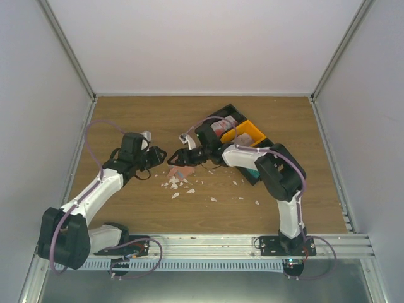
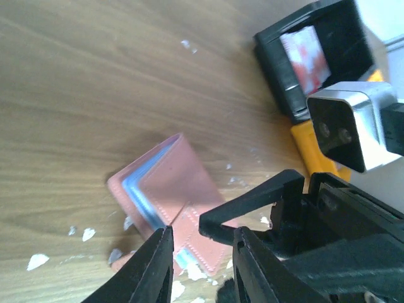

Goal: Put the credit cards into the card holder
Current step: Close the card holder at the center of the board, then turn over the card holder at the center of the board.

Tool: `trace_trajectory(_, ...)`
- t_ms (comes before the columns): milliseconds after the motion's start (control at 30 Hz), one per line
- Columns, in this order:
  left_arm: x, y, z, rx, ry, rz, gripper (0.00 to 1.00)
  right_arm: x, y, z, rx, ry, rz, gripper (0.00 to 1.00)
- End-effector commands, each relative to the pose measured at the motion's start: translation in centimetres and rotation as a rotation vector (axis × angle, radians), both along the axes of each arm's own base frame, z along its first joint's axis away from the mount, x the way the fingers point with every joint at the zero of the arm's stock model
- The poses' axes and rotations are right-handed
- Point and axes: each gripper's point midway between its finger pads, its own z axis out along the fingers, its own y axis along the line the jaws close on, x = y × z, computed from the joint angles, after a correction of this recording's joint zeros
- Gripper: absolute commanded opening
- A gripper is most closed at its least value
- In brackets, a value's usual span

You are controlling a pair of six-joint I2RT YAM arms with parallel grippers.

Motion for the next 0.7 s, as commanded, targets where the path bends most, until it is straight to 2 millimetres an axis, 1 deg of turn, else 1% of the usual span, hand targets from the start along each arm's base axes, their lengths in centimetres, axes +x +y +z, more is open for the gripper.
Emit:
trace_trajectory(0, 0.7, -1.0, 3.1, -0.033, -0.075, -0.053, 0.31, 0.3, -0.6, 5.0, 0.112, -0.092, 0.013, 0.63)
trace_trajectory(67, 0.8, -1.5, 2.9, -0.049, -0.055, -0.068, 0.31, 0.6, -1.4, 5.6, 0.118, -0.110, -0.005, 0.64)
trace_trajectory(100, 0.8, -1.8, 2.7, -0.062, -0.049, -0.081, 0.32, 1.0, -1.9, 5.6, 0.110, -0.116, -0.022, 0.64)
trace_trajectory(167, 0.9, -2.5, 2.1, -0.089, -0.030, -0.108, 0.33, 1.9, -3.1, 5.0, 0.069, -0.125, -0.061, 0.64)
trace_trajectory(300, 0.9, -3.9, 0.1, -0.124, 0.035, -0.174, 0.34, 3.7, -5.2, 2.5, -0.070, -0.167, -0.134, 0.64)
trace_trajectory(367, 0.9, -4.3, -0.9, -0.132, 0.060, -0.197, 0.36, 4.1, -6.1, 0.9, -0.138, -0.172, -0.151, 0.63)
trace_trajectory(500, 1.1, -4.8, -3.4, -0.126, 0.130, -0.223, 0.39, 4.2, -6.2, -0.9, -0.194, -0.163, -0.128, 0.60)
trace_trajectory(600, 1.3, -5.0, -4.4, -0.124, 0.154, -0.232, 0.43, 3.9, -6.1, -2.1, -0.213, -0.155, -0.104, 0.60)
trace_trajectory(667, 1.5, -4.8, -5.2, -0.106, 0.174, -0.217, 0.44, 3.6, -5.6, -2.6, -0.215, -0.153, -0.075, 0.59)
